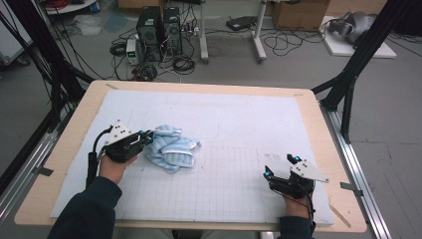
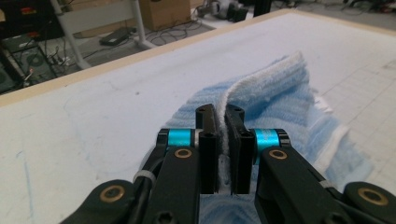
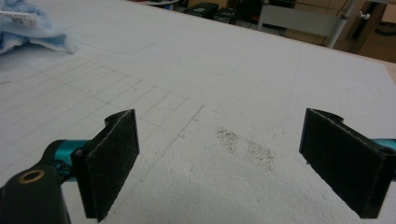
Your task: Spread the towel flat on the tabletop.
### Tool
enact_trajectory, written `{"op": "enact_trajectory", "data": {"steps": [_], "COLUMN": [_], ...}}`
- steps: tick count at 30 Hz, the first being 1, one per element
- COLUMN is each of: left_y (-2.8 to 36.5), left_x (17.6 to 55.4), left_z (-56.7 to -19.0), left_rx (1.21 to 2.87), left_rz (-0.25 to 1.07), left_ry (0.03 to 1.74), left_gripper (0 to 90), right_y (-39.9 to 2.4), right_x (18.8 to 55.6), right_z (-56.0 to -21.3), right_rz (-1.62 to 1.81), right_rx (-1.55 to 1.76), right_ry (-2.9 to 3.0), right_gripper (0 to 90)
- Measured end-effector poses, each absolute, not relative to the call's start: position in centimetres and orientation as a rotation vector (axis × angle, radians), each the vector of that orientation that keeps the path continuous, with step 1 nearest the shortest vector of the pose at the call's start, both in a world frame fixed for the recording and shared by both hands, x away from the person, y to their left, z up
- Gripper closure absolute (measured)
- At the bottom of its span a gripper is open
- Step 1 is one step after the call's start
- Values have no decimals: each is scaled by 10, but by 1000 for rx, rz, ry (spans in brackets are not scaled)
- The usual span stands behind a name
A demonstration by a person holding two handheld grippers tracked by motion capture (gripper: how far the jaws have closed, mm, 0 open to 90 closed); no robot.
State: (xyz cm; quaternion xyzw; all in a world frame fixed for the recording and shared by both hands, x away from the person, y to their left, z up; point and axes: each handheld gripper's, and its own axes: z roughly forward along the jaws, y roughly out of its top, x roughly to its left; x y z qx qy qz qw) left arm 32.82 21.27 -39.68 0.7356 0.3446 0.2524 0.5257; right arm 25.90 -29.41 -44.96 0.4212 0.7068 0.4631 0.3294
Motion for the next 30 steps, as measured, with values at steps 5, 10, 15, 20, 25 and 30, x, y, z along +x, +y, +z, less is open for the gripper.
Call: {"op": "enact_trajectory", "data": {"steps": [5, 10, 15, 20, 25, 30], "left_y": [213, 220, 224, 226, 227, 227], "left_x": [326, 328, 325, 325, 327, 327], "left_z": [-388, -386, -382, -382, -383, -384], "left_rx": [1728, 1718, 1686, 1683, 1680, 1680], "left_rz": [612, 628, 636, 635, 636, 634], "left_ry": [821, 860, 856, 866, 877, 879], "left_gripper": [846, 849, 850, 849, 849, 849], "right_y": [-290, -253, -199, -153, -115, -93], "right_x": [262, 271, 286, 302, 316, 325], "right_z": [-448, -439, -431, -432, -440, -445], "right_rz": [1205, 1304, 1350, 1401, 1378, 1406], "right_rx": [1133, 1043, 911, 808, 734, 714], "right_ry": [1894, 1980, 2123, 2249, 2380, 2434], "right_gripper": [110, 111, 117, 193, 268, 377]}}
